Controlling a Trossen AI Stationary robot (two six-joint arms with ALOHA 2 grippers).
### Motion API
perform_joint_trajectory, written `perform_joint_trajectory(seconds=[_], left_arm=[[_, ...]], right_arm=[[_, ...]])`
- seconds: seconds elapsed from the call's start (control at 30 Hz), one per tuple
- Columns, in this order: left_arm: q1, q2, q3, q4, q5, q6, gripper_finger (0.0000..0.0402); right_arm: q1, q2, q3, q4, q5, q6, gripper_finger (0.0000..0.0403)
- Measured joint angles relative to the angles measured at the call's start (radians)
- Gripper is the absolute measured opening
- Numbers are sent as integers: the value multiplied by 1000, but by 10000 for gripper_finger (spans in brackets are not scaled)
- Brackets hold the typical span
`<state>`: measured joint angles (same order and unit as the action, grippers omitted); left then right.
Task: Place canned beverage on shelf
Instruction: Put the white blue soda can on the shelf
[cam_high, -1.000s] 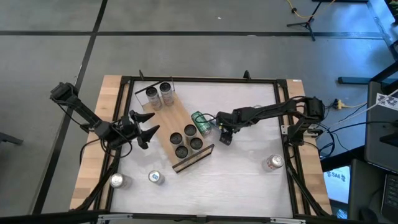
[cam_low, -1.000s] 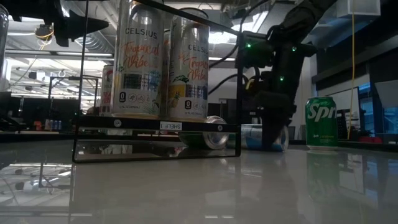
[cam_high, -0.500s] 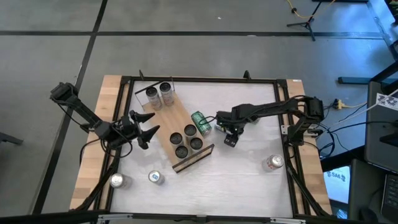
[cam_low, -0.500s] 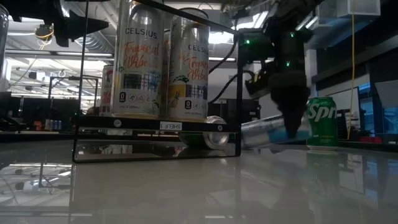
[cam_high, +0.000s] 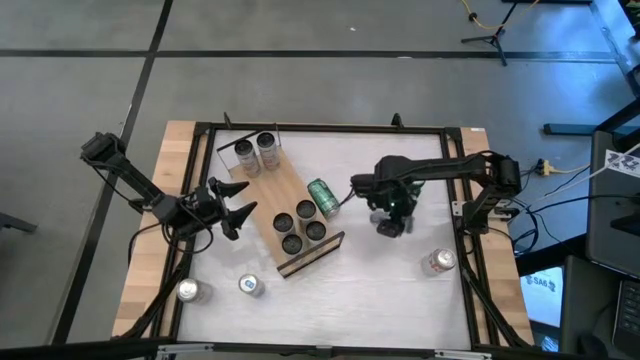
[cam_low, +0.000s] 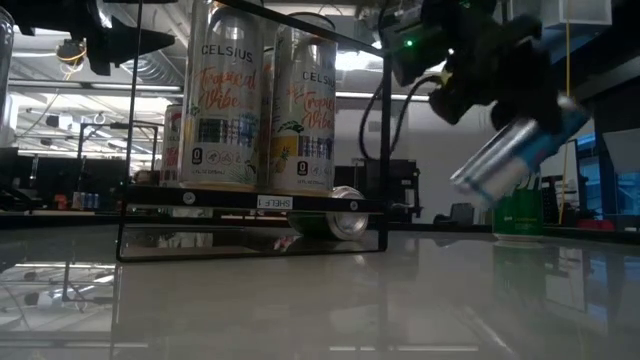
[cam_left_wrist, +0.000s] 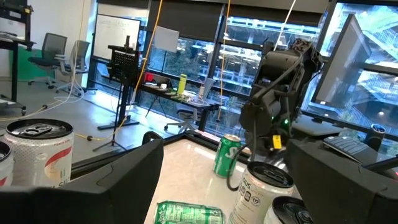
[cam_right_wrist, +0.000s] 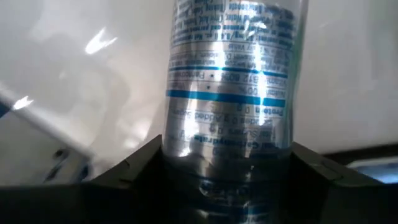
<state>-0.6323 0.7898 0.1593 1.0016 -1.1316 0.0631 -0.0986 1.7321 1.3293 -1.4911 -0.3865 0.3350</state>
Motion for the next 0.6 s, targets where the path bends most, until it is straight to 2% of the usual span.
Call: perform_joint_trajectory(seconds=[0.23, 0.6], left_arm=[[0, 0, 0, -10, 0, 0, 332], [0, 0, 0, -30, 0, 0, 332]], right_arm=[[1, 5, -17, -74, -174, 32, 240], [47, 6, -182, -80, -465, 88, 241]])
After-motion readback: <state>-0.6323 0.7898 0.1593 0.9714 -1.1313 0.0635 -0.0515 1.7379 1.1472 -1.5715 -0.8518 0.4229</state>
